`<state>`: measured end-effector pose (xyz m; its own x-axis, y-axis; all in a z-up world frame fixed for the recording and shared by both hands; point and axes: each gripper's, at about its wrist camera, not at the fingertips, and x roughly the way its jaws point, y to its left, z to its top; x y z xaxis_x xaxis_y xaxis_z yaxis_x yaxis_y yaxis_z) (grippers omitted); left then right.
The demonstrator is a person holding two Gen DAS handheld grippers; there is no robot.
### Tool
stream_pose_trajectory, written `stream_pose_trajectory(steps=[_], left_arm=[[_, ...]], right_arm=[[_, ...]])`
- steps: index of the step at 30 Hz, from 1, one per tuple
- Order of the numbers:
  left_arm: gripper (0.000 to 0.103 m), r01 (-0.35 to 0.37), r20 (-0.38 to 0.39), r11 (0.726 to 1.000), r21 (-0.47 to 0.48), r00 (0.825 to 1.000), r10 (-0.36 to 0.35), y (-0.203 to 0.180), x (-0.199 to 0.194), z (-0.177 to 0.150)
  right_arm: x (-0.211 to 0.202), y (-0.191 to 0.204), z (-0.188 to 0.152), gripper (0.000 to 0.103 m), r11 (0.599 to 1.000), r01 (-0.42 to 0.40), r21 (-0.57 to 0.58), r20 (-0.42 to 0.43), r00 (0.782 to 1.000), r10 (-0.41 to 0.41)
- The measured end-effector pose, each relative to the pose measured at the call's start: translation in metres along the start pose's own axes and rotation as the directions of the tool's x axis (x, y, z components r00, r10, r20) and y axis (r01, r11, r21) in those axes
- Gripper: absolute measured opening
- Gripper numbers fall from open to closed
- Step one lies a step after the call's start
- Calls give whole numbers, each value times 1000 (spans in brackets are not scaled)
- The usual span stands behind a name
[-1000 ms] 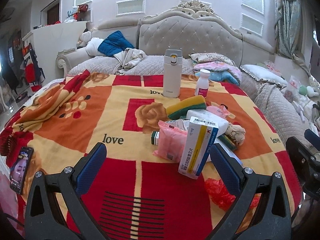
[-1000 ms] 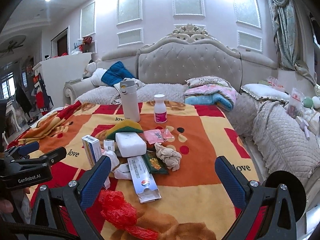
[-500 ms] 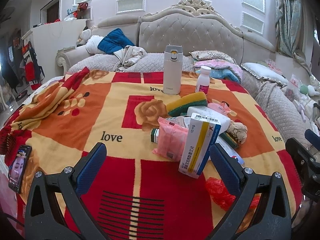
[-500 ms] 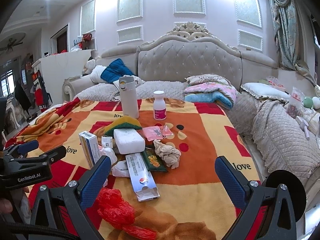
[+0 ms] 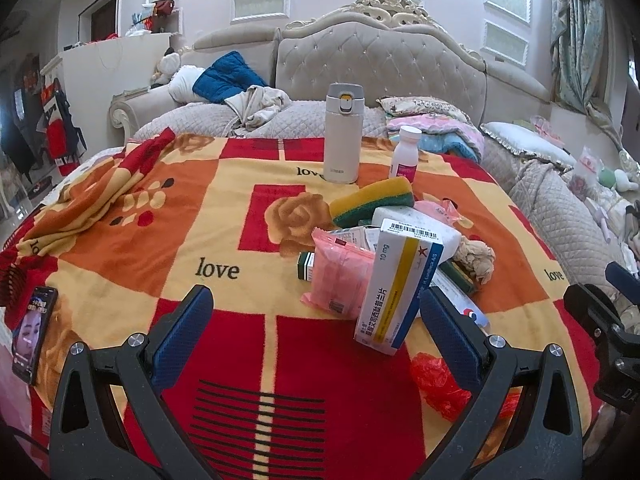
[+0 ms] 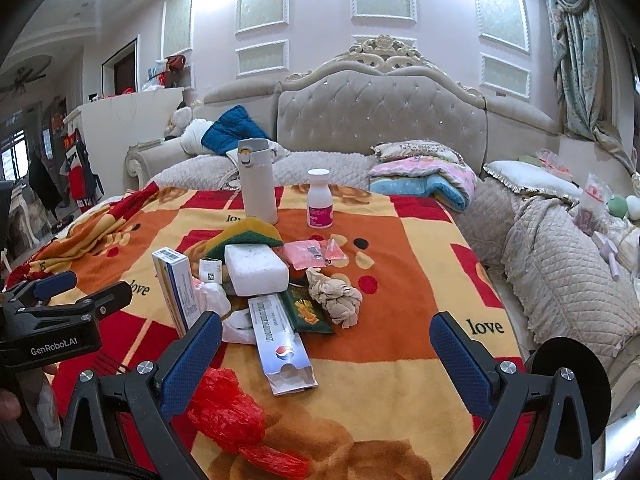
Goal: Collect trash
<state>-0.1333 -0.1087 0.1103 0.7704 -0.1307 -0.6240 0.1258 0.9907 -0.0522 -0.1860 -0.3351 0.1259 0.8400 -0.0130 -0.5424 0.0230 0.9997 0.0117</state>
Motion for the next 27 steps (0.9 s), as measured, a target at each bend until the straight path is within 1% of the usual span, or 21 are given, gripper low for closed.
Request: stream_pose_trajectory(steps=[21, 27], left_arm=[[103, 24, -15, 1000, -3, 1000, -24, -5, 8, -4], [103, 26, -17, 1000, -5, 1000, -26, -7, 9, -5]], right_arm=[[9, 0, -4, 103, 1000, 13, -18, -45, 999, -14], [12, -3, -6, 103, 1000, 9, -22, -69, 998, -11]])
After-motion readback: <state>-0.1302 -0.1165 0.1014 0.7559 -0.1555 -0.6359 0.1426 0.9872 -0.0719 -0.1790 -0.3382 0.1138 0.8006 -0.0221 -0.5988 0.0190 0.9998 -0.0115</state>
